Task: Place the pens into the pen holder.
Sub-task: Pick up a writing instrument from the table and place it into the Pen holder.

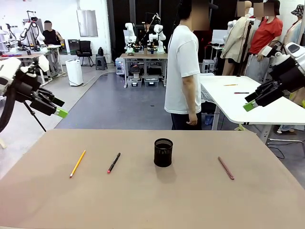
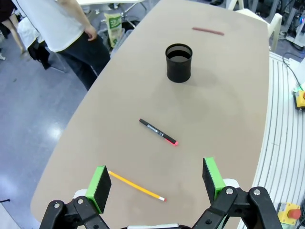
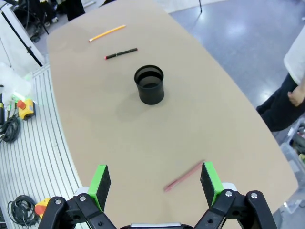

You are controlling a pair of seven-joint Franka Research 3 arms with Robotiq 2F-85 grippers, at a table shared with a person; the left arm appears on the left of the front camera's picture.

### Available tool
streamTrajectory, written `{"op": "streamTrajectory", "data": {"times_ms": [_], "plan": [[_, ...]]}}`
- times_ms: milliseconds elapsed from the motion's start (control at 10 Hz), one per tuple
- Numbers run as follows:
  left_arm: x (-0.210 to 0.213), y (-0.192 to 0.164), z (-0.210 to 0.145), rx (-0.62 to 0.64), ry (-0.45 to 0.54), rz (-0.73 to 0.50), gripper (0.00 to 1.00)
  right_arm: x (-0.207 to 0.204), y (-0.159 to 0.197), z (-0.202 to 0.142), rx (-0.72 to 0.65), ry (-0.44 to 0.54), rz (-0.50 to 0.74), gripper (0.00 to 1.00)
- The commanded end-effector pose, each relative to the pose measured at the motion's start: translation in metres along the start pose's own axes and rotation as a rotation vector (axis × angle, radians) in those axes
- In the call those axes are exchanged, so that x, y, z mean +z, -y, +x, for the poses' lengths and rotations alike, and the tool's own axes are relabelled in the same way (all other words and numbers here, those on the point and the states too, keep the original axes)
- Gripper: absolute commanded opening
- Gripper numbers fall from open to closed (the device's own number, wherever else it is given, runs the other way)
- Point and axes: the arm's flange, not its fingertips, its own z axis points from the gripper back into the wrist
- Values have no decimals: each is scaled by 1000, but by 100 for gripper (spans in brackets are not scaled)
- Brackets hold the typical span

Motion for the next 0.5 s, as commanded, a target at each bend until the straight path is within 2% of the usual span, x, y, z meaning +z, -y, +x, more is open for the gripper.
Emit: {"op": "streamTrajectory", "data": {"times_ms": [0,100,400], "plan": [[1,1,3,-17,1,-11,100,1,9,-3,6,29,25,100],[-4,2,1,-24,17,-7,100,-8,8,-4,-6,3,2,100],[1,0,1,-2,-1,2,100,1,2,-4,-9,-3,2,100]]}}
